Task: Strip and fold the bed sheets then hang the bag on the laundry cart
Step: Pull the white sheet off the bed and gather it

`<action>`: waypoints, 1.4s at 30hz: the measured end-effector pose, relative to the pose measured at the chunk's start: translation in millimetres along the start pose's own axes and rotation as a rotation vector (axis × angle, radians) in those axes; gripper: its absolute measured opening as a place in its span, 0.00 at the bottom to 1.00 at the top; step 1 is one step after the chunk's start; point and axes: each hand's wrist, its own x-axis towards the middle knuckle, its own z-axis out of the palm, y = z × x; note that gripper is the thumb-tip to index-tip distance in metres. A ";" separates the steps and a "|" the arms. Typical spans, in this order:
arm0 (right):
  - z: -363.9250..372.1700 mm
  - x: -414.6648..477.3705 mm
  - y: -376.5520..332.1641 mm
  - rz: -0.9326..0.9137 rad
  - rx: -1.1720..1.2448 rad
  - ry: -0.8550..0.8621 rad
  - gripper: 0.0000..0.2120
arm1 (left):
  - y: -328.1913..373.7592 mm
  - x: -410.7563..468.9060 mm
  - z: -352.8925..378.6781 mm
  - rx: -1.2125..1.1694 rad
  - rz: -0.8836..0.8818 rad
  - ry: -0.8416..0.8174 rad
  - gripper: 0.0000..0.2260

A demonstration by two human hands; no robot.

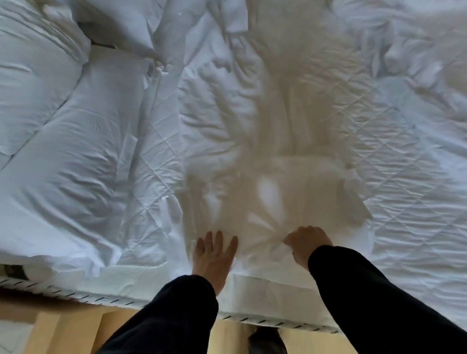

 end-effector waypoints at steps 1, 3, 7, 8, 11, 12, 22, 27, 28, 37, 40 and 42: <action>7.7 -16.9 -8.3 0.004 0.004 -0.004 0.15 | 3.0 -14.9 6.8 0.004 0.013 -0.007 0.32; 27.4 -52.7 -28.2 0.010 0.011 -0.019 0.15 | 8.8 -47.4 19.9 0.043 0.039 -0.021 0.30; 66.1 -116.0 -73.6 0.034 0.017 -0.065 0.14 | 15.6 -118.6 36.8 0.115 0.066 -0.076 0.29; 73.6 -129.9 -85.2 0.036 0.022 -0.076 0.15 | 14.5 -136.7 43.4 0.116 0.069 -0.093 0.28; 89.2 -164.1 -114.8 0.029 0.038 -0.096 0.15 | 13.7 -185.0 63.2 0.068 0.067 -0.067 0.31; 92.4 -172.7 -121.8 0.024 0.042 -0.109 0.15 | 13.5 -196.7 69.3 0.084 0.082 -0.064 0.33; 51.5 -196.9 -132.3 0.044 0.026 -0.058 0.16 | -6.2 -216.0 41.8 0.024 0.070 0.094 0.25; 2.7 -186.2 -115.4 0.065 0.031 0.093 0.12 | -27.5 -181.9 -23.5 0.009 -0.005 0.234 0.16; -6.4 -181.3 -110.7 0.072 0.033 0.120 0.11 | -31.2 -173.2 -33.3 0.005 -0.026 0.251 0.15; -60.4 -86.3 -54.8 0.136 0.084 0.517 0.17 | -63.1 -61.5 -100.6 -0.033 -0.134 0.390 0.10; -85.0 -43.3 -31.2 0.154 0.163 0.449 0.16 | -77.4 -9.8 -127.4 0.034 -0.109 0.378 0.09; -107.6 -8.7 -12.5 0.168 0.140 0.484 0.17 | -86.0 25.8 -145.6 0.058 -0.120 0.383 0.08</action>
